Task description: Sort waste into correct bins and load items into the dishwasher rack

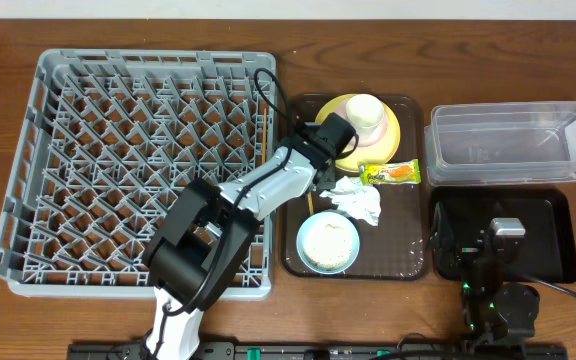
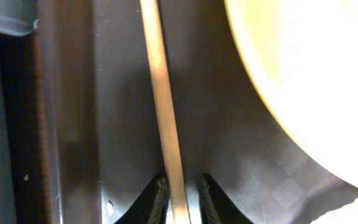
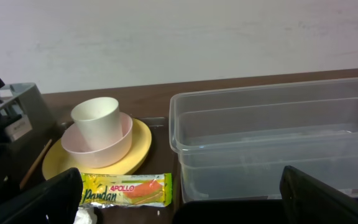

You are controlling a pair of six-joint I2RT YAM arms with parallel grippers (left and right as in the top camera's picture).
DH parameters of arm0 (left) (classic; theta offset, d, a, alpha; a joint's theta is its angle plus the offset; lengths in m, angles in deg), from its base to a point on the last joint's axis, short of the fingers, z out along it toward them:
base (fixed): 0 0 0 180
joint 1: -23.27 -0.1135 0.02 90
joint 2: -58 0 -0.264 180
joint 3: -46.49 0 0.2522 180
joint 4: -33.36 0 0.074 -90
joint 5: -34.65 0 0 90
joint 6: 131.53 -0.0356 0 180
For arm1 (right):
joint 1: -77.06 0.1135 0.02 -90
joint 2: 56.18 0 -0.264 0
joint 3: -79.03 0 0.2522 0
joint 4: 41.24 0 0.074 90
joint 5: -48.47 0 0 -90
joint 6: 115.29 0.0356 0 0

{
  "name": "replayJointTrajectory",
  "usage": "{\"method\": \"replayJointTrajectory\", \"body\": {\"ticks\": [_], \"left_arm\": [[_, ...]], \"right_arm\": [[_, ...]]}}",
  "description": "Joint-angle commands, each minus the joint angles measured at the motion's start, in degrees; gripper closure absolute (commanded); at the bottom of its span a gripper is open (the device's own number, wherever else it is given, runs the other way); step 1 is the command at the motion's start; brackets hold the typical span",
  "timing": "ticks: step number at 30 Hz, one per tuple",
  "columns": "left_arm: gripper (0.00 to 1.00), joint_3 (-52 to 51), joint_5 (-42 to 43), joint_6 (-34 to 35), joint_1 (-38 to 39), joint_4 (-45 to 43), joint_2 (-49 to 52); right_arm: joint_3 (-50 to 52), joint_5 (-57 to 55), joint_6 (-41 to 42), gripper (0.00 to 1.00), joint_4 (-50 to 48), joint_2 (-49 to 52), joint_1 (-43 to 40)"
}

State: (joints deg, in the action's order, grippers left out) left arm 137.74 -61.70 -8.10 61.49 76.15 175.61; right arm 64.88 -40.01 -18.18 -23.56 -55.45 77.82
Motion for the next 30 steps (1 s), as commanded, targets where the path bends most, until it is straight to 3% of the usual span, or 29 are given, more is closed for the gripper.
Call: {"method": "replayJointTrajectory", "body": {"ticks": [1,6,14,24,30], "left_arm": [[0.85,-1.31,1.18,-0.13,0.48,0.37,2.43],[0.94,-1.31,1.18,-0.13,0.48,0.37,2.43],[0.94,0.81,-2.16,-2.93,0.15,0.63,-0.15],[0.94,1.77,-10.58,-4.96,0.04,3.63,-16.74],[0.94,1.77,-11.58,-10.93,-0.39,5.33,-25.20]], "right_arm": [[0.09,0.04,-0.55,0.01,0.20,0.04,-0.79],[0.07,0.04,-0.55,0.01,0.20,0.04,-0.79],[0.09,0.04,-0.55,0.01,0.20,0.04,-0.79],[0.09,0.04,-0.55,0.01,0.20,0.04,-0.79],[0.09,0.04,-0.55,0.01,0.20,0.04,-0.79]]}}
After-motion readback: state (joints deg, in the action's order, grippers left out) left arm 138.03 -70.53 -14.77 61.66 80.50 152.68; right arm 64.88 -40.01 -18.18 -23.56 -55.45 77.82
